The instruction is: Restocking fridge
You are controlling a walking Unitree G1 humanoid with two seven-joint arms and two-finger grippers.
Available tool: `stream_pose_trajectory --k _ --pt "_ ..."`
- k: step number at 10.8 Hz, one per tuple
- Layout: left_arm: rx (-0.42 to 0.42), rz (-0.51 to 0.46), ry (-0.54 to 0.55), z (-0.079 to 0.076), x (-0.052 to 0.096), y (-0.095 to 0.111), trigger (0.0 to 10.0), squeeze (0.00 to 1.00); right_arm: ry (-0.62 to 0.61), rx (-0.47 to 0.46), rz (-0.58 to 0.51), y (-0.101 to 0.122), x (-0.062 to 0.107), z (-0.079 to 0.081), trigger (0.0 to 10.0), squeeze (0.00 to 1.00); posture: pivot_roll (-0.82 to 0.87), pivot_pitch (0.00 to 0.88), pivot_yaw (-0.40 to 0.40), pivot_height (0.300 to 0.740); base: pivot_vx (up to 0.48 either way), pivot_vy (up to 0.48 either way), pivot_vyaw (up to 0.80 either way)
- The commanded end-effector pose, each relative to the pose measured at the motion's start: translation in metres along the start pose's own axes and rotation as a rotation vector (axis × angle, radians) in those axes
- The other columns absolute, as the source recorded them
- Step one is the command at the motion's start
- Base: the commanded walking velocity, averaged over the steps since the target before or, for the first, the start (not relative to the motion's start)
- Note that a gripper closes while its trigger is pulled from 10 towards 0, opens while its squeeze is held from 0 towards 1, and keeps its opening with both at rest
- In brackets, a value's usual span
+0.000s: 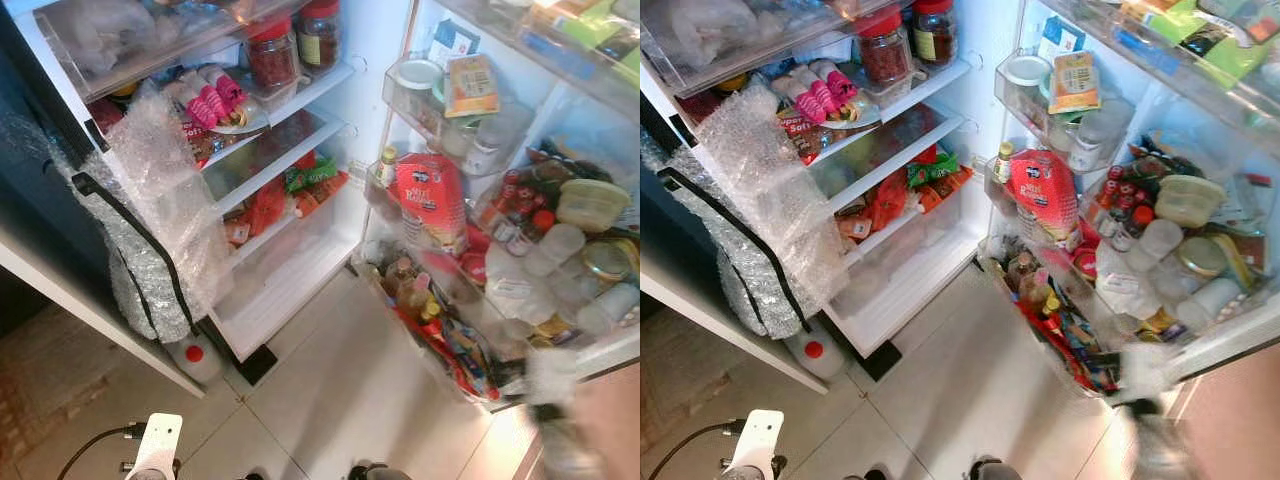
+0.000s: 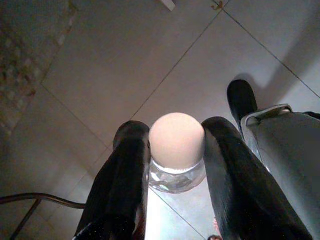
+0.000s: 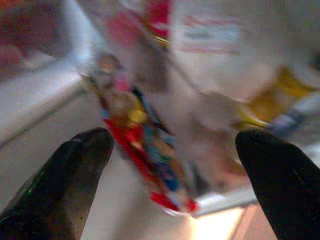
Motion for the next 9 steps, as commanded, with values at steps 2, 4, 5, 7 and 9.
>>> stream_pose_trajectory --k 2,4,5,7,9 --pt "-0.026 0.037 0.004 0.002 0.001 -0.012 10.0 0.0 0.115 -0.009 -0.13 0.019 -0.001 0.034 10.0 0.0 -0.22 0.184 0.007 0.74 0.0 0.0 0.0" --pt "-0.025 0.036 0.002 0.001 0.001 -0.012 10.0 0.0 0.095 0.008 -0.281 0.053 -0.005 0.04 10.0 0.0 -0.23 0.183 0.004 0.74 0.0 0.0 0.0" --pt "-0.024 0.036 0.002 0.0 0.001 -0.011 10.0 0.0 0.079 0.023 -0.329 0.069 -0.008 0.037 10.0 0.0 -0.23 0.182 0.001 0.74 0.0 0.0 0.0" --pt "-0.018 0.036 0.001 0.0 0.001 -0.011 10.0 0.0 0.002 0.028 -0.352 0.082 -0.011 0.022 10.0 0.0 -0.22 0.182 -0.002 0.74 0.0 0.0 0.0" --pt "-0.017 0.037 0.0 0.0 0.001 -0.012 10.0 0.0 -0.067 0.03 -0.303 0.074 -0.012 0.008 10.0 0.0 -0.22 0.182 0.0 0.74 0.0 0.0 0.0"
Point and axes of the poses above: a point about 5 cm out from each wrist's last joint towards the gripper, its own x axis pointing back from the gripper into the wrist, its own y axis along the axis of the wrist's last joint, z = x × y, the point moved 3 cm from there along -x, pointing out of the wrist towards the gripper, and after that the axes turned 13 degrees about -x, right-handed, at the moved point
